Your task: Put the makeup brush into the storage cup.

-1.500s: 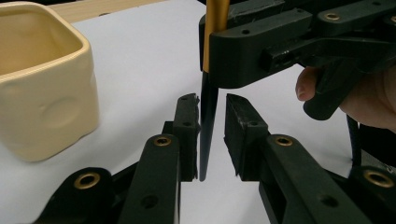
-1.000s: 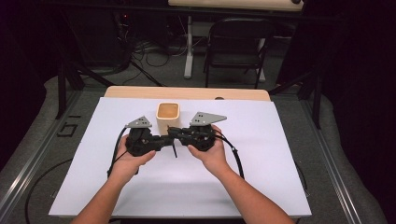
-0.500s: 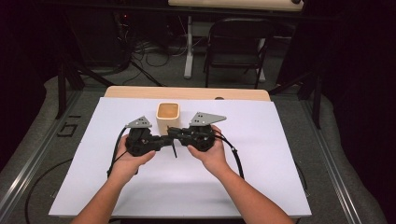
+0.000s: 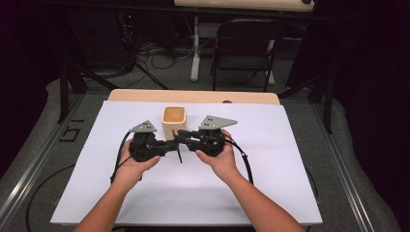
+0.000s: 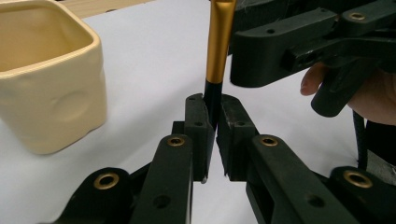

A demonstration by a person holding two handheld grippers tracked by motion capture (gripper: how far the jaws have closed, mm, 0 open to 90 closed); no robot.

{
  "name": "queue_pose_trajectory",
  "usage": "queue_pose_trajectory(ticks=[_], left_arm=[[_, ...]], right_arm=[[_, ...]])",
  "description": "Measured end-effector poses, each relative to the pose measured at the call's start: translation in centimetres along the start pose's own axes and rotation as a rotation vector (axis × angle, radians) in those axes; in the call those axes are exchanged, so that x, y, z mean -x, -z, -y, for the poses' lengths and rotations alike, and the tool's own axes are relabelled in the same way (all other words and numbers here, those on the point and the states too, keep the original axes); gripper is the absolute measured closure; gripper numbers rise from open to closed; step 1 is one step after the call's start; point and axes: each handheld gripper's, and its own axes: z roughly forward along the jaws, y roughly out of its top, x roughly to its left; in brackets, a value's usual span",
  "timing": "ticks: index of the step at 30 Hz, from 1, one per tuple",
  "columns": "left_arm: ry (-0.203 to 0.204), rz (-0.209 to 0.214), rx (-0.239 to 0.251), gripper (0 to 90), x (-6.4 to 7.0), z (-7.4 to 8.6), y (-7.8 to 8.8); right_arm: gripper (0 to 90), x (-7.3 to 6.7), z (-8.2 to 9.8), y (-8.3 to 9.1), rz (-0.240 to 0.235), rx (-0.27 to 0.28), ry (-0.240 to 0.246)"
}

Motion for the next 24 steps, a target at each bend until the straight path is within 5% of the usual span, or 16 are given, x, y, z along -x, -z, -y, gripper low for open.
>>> queue_pose_trajectory(ticks=[8,24], left_arm=[[-0.003,-0.014,0.000,83.0,-0.2,0.0,0.1],[-0.012,-0.043,0.001,83.0,-0.2,0.0,0.4]], right_arm=[[59.3,0.7,0.3,0.9,0.034,0.009,-0.001],[46.6,0.8,0.3,1.3,0.090,-0.023,0.051]])
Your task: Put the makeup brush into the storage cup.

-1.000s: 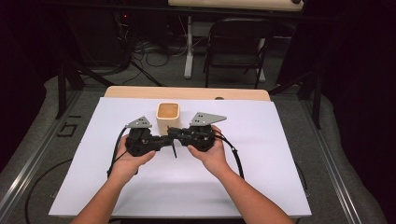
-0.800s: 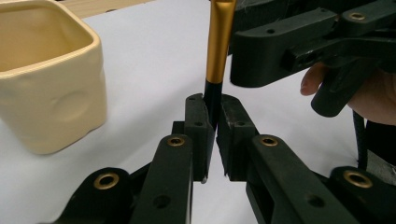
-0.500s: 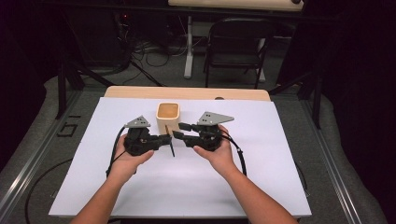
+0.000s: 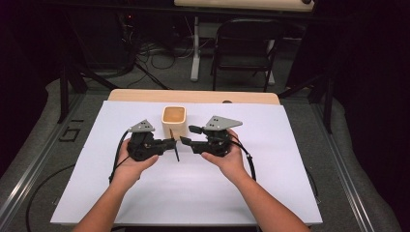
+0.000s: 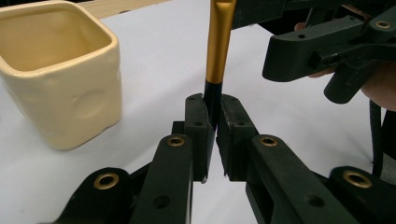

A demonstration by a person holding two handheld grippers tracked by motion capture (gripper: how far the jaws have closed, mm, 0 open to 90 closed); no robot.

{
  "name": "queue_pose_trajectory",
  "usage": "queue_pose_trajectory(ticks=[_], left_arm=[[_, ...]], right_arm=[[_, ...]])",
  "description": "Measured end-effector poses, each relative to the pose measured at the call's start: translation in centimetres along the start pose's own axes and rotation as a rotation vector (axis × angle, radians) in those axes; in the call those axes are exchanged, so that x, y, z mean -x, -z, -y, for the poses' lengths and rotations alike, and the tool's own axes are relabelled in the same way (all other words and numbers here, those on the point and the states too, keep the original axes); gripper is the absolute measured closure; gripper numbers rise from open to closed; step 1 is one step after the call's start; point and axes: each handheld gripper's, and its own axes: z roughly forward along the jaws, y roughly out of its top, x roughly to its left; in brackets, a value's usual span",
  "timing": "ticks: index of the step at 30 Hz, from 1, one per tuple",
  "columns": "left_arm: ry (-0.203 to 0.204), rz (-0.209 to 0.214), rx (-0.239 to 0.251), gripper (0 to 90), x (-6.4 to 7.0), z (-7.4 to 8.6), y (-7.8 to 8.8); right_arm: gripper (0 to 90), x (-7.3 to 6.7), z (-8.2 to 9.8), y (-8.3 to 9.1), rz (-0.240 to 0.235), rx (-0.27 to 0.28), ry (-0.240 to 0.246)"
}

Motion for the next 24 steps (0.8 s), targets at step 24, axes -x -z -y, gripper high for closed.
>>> queue_pose_trajectory(ticks=[24], left_arm=[[-0.018,-0.125,-0.015,83.1,-0.4,-0.2,0.8]], right_arm=[[37.1,1.6,0.6,2.5,0.109,-0.060,0.024]])
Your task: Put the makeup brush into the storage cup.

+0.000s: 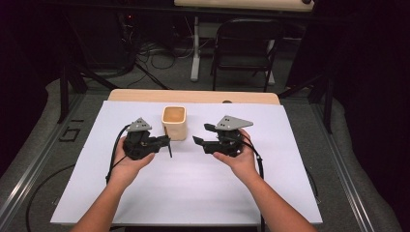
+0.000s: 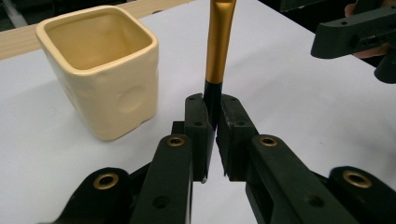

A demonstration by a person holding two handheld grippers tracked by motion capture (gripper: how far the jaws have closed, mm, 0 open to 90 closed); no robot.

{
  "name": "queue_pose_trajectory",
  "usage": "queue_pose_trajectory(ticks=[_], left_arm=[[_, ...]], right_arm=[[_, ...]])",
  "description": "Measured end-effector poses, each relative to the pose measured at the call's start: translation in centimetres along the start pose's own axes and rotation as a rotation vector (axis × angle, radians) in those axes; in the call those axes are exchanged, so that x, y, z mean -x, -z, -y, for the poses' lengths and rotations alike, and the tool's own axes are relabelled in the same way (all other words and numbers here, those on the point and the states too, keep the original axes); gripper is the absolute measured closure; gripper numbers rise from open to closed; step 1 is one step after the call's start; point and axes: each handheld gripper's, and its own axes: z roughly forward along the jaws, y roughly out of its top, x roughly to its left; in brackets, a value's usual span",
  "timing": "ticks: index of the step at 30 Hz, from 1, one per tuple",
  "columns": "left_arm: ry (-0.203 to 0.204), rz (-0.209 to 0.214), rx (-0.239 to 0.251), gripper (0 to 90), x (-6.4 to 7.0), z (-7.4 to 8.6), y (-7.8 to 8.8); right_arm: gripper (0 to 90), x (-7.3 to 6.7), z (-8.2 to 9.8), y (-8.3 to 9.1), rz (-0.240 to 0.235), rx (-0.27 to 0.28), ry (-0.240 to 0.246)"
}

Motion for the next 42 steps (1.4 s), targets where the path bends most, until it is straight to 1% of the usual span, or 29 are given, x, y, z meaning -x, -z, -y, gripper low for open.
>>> queue_pose_trajectory(ticks=[3,5,7,10,14,18,20,22,28,30,33,35,38,42], left_arm=[[-0.001,-0.010,-0.004,83.0,-0.2,0.0,0.1],[0.003,-0.016,-0.007,83.1,-0.3,0.1,0.1],[0.007,-0.021,-0.009,83.0,-0.5,0.1,0.2],[0.012,-0.028,-0.006,83.1,-0.6,0.2,0.2],[0.016,-0.033,-0.008,83.1,-0.7,0.2,0.2],[0.018,-0.036,-0.009,83.1,-0.8,0.3,0.1],[0.018,-0.039,-0.010,83.0,-0.8,0.2,0.1],[0.018,-0.042,-0.008,83.1,-0.7,0.2,0.0],[0.011,-0.043,-0.011,83.1,-0.4,0.1,-0.1],[0.002,-0.045,-0.014,83.1,-0.2,0.0,-0.1],[-0.001,-0.049,-0.013,83.1,0.0,-0.2,-0.2],[0.003,-0.051,-0.012,83.1,-0.1,-0.3,-0.3],[0.020,-0.044,-0.009,83.1,-0.1,-0.4,-0.5],[-0.001,-0.063,-0.007,83.1,0.1,-1.2,-0.4]], right_arm=[[36.1,0.4,0.4,0.4,0.009,-0.001,-0.014],[35.5,0.7,0.6,0.7,0.014,0.008,-0.031],[35.1,1.0,0.8,0.9,0.018,-0.001,-0.040],[34.0,1.2,1.0,1.4,0.036,-0.007,-0.030],[32.4,1.5,1.4,2.1,0.051,0.009,-0.040],[31.6,1.6,1.9,2.8,0.075,0.001,-0.032],[31.6,1.6,2.1,3.1,0.087,-0.009,-0.022],[31.5,1.6,2.4,3.5,0.106,-0.019,0.000],[31.4,1.8,3.4,4.2,0.122,-0.022,-0.013],[31.3,1.8,3.6,4.4,0.129,-0.028,-0.014],[31.2,2.0,3.9,4.7,0.133,-0.026,-0.017],[31.2,2.0,4.2,4.8,0.135,-0.029,-0.019],[31.3,2.0,4.7,4.9,0.143,-0.025,-0.015],[31.3,1.7,4.9,5.1,0.148,-0.018,-0.013]])
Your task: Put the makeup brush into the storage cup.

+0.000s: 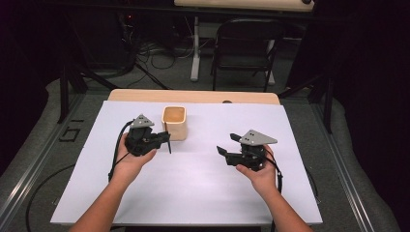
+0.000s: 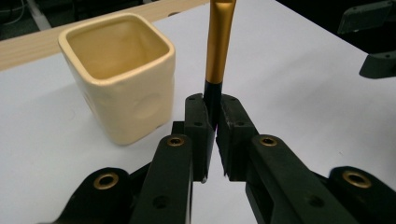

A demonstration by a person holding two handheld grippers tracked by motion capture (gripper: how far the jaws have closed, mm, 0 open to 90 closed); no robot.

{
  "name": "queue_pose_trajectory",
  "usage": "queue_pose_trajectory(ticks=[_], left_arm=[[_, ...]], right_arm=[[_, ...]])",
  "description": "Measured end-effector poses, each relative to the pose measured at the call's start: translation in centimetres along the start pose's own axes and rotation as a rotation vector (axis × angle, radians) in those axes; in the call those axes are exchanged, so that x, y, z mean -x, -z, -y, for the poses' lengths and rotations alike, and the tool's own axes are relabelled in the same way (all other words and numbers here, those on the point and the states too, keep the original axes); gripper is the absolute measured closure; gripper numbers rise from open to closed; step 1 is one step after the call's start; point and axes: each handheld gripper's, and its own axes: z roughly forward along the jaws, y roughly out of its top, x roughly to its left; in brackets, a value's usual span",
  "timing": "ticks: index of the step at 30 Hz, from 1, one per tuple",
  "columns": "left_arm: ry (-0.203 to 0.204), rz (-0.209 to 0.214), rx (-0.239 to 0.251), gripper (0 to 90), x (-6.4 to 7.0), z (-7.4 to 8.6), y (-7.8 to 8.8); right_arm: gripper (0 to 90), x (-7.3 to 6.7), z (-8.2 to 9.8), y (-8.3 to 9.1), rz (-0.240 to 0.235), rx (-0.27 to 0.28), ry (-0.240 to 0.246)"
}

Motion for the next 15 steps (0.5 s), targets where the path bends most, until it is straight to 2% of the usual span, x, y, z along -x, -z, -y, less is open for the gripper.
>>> queue_pose_trajectory(ticks=[3,8,13,15], left_arm=[[-0.001,-0.006,0.009,83.1,0.1,-0.7,0.1],[-0.021,-0.032,0.015,83.1,0.3,-2.1,0.3],[-0.014,-0.045,0.016,83.1,0.3,-3.2,0.5],[-0.018,-0.053,0.018,83.1,0.3,-3.6,0.5]], right_arm=[[31.3,-0.1,0.1,0.1,0.001,0.003,0.005],[31.3,0.0,0.1,0.2,-0.011,0.018,-0.015],[31.4,0.2,0.6,0.2,-0.026,0.002,-0.039],[31.3,0.2,0.8,0.2,-0.020,-0.001,-0.033]])
